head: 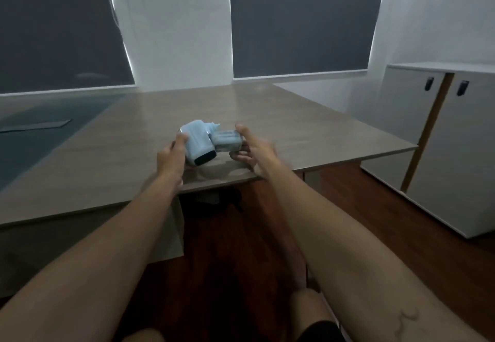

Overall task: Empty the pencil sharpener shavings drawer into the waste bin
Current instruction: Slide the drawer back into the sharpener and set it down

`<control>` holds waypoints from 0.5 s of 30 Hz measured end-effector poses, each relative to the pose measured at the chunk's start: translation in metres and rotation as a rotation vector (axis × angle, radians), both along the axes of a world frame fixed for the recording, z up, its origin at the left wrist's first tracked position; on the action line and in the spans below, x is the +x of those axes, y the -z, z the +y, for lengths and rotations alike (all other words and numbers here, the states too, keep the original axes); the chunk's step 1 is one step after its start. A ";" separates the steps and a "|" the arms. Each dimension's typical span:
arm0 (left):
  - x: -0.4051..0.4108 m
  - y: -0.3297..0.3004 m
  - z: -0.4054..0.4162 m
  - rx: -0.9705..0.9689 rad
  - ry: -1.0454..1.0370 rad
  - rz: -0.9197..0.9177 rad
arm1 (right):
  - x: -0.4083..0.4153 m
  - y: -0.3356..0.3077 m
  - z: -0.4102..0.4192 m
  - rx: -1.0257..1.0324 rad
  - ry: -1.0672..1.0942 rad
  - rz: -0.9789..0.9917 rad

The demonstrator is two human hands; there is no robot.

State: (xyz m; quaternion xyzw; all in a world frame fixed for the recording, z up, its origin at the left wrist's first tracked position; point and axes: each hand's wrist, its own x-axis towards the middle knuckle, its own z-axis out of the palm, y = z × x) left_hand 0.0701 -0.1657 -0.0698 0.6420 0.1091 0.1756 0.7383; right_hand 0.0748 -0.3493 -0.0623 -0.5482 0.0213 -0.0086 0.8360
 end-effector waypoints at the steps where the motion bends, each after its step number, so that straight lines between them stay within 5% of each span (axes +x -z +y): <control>1: -0.001 -0.001 -0.001 -0.014 0.002 -0.010 | 0.000 0.000 0.000 0.009 0.007 -0.004; 15: 0.003 0.002 -0.004 -0.052 0.038 -0.054 | 0.003 0.006 0.001 -0.128 -0.002 -0.037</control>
